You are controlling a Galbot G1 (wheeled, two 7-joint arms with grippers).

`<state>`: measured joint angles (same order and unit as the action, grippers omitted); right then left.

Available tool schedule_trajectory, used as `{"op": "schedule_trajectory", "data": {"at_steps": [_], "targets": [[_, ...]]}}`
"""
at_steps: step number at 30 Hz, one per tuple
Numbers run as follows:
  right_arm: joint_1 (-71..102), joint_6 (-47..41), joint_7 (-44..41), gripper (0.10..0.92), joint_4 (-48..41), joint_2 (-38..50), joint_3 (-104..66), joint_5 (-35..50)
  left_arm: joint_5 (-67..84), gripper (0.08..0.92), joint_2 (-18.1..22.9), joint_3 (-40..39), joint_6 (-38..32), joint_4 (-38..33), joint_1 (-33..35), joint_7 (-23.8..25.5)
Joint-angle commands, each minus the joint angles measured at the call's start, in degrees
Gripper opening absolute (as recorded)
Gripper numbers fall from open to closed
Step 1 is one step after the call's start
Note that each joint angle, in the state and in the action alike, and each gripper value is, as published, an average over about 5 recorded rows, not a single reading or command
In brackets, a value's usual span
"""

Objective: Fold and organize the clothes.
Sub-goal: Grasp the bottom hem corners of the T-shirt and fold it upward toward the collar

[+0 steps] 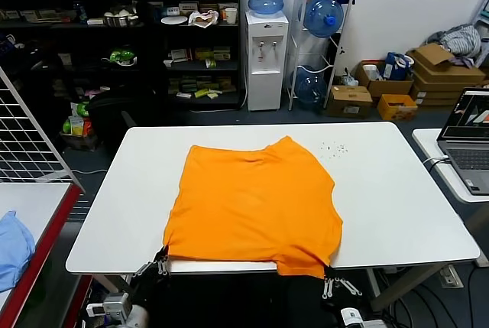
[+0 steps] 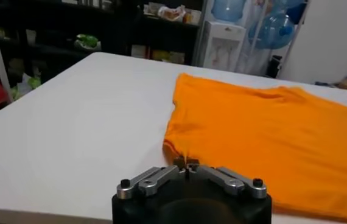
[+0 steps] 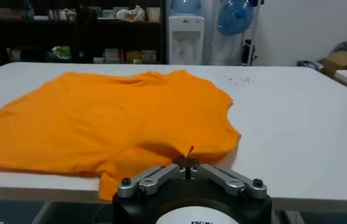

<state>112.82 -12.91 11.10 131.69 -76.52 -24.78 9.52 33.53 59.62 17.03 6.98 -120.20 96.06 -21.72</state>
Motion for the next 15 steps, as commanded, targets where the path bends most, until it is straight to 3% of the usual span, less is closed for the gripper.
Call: {"op": "schedule_trajectory", "data": {"at_steps": [1,15], "targets": [[-0.9,-2.0,2.3,0.123,4.5,1.8,-0.6,4.0,4.2,0.095,-3.0,0.4,0.6,-5.9,1.2,-1.1],[-29.7,-9.8,7.0,0.123,-10.4,5.0,1.9,16.4,8.0,0.095,-5.0,-4.9,-1.1,9.3,-20.3,-0.7]]}}
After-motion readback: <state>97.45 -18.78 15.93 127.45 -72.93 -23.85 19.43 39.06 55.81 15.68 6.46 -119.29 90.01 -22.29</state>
